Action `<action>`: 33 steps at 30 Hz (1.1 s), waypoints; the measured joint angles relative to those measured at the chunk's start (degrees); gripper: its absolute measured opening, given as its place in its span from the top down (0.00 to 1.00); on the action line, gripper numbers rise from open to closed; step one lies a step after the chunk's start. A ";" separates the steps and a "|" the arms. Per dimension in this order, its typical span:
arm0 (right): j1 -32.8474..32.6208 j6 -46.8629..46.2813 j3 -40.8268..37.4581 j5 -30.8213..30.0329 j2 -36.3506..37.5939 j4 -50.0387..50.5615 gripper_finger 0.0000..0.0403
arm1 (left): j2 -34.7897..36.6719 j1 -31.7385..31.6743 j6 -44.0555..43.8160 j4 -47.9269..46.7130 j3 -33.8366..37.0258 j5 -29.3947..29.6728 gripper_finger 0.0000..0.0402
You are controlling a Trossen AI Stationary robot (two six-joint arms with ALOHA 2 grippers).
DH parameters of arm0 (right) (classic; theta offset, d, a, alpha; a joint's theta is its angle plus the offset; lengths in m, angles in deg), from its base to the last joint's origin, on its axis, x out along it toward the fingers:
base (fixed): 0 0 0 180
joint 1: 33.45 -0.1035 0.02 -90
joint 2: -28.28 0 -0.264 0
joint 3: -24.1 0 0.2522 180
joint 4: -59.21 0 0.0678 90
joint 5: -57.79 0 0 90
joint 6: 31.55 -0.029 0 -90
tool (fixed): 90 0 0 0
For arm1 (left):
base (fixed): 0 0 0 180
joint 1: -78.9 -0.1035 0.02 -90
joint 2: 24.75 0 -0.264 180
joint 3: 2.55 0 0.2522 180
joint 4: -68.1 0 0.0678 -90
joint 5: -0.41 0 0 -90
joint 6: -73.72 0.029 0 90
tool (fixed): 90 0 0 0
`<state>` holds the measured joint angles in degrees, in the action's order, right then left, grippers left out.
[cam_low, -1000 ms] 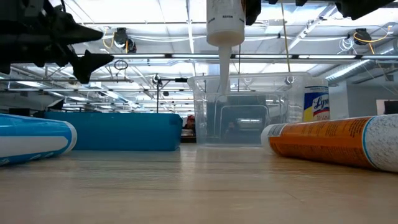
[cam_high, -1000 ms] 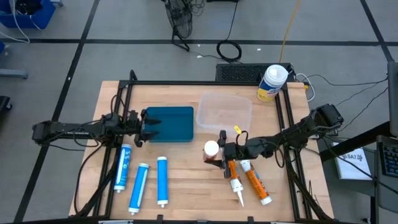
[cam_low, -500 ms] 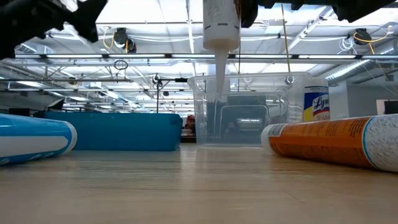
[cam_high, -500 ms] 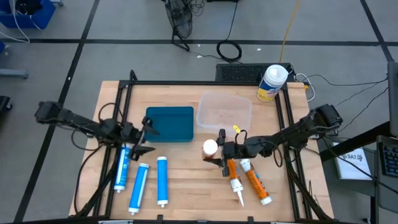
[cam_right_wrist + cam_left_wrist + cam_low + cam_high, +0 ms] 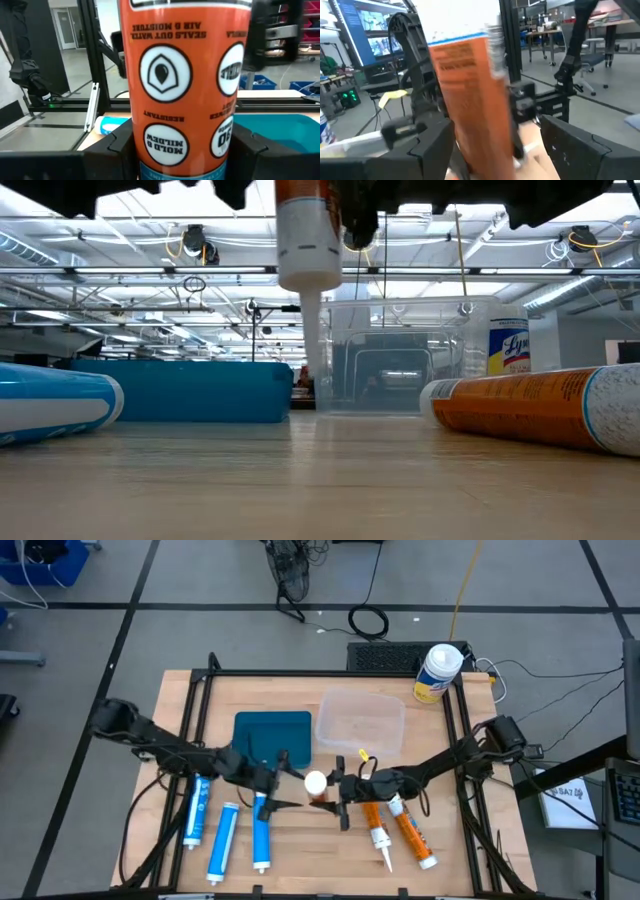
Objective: Pick & place silicon tubes, Sealant and Lysol wipes
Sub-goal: Put the top right orange sealant into the blue bin
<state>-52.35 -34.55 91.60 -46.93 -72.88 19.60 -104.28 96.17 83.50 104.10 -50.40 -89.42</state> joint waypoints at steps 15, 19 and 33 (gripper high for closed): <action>-0.33 -0.05 1.58 -0.17 -1.93 1.39 0.53 | -9.50 -0.84 -1.89 1.15 -7.73 -0.18 0.27; -0.35 -0.36 1.58 -0.17 -1.93 1.86 0.53 | -9.54 -0.86 -2.49 0.92 -7.80 -0.14 0.27; -0.35 -0.39 1.58 -0.15 -1.93 1.98 0.53 | -9.54 -0.84 -2.60 0.38 -7.80 -0.16 0.27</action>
<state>-52.70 -34.94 93.17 -47.08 -74.81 21.58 -113.83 95.33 80.90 104.48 -58.20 -89.58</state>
